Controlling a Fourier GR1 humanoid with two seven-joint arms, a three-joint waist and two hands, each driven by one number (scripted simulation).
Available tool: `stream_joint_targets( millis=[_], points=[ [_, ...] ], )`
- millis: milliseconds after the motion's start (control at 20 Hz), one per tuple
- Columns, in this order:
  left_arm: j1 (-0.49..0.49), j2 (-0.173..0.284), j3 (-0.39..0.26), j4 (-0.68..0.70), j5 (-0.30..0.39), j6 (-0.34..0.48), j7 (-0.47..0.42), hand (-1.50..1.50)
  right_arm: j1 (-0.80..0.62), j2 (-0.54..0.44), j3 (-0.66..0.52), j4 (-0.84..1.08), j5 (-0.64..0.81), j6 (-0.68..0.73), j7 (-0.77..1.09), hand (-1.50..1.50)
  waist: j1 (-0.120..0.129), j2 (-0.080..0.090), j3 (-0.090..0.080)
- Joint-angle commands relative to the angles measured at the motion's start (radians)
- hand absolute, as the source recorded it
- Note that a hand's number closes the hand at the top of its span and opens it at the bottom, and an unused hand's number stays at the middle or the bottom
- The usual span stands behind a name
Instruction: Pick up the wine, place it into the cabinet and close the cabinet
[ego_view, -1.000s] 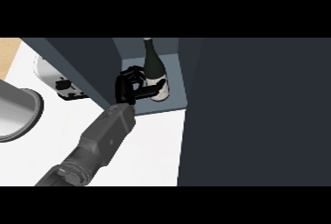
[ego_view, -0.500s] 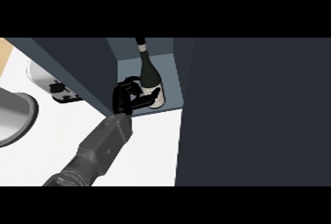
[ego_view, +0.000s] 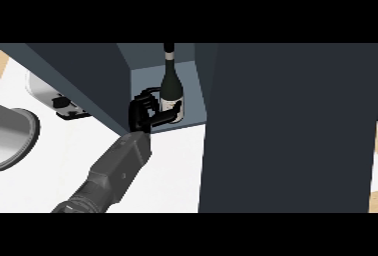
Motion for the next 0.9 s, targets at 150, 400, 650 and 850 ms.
stream_joint_targets(
  millis=[150, 400, 650, 850],
  points=[
    [-0.055, 0.000, -0.036, -0.034, 0.040, 0.076, 0.055, 1.50, 0.000, -0.001, -0.036, 0.006, -0.037, 0.001, -0.003, -1.50, -0.011, -0.001, 0.001],
    [-0.083, 0.000, -0.050, -0.040, 0.057, 0.087, 0.045, 1.50, 0.018, -0.010, -0.047, 0.007, -0.024, 0.014, -0.020, -1.50, 0.007, 0.001, 0.001],
    [-0.140, 0.000, -0.055, -0.033, 0.077, 0.121, 0.080, 1.50, 0.027, -0.009, -0.051, 0.006, -0.030, 0.012, -0.016, -1.50, 0.014, 0.001, 0.002],
    [-0.204, 0.000, -0.048, -0.011, 0.083, 0.162, 0.104, 1.50, 0.041, -0.016, -0.064, -0.016, -0.060, 0.023, -0.008, -1.50, 0.010, 0.005, 0.003]
  ],
)
